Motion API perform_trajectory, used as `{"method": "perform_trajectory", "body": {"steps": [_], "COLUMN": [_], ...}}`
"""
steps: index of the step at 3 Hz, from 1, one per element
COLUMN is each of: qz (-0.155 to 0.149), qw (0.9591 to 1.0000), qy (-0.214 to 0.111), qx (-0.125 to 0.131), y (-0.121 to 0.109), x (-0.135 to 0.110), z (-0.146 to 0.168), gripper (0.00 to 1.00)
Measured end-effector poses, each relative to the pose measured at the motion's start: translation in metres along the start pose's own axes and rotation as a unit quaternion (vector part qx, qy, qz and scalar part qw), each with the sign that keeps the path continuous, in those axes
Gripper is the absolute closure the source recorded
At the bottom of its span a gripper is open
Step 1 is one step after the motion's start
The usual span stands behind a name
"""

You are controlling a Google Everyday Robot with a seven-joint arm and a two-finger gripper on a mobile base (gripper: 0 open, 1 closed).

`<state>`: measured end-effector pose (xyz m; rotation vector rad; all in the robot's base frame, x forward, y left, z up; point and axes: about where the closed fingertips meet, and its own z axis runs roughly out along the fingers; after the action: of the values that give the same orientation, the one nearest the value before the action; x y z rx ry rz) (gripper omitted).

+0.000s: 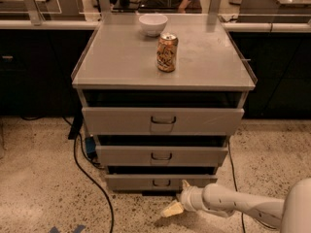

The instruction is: Open bottom drawer

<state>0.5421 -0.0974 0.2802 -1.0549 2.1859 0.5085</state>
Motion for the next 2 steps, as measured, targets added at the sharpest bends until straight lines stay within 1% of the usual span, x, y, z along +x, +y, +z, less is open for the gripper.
{"method": "perform_trajectory", "body": {"steps": [1,2], "qz": [-0.005,-0.026], "qw": [1.0,0.9996], "qy": [0.003,0.003], "qx": [-0.005,0.006], "y": [0.001,-0.022], "x": [0.001,-0.001], "z": [0.003,0.02], "gripper": [0.0,0.0]}}
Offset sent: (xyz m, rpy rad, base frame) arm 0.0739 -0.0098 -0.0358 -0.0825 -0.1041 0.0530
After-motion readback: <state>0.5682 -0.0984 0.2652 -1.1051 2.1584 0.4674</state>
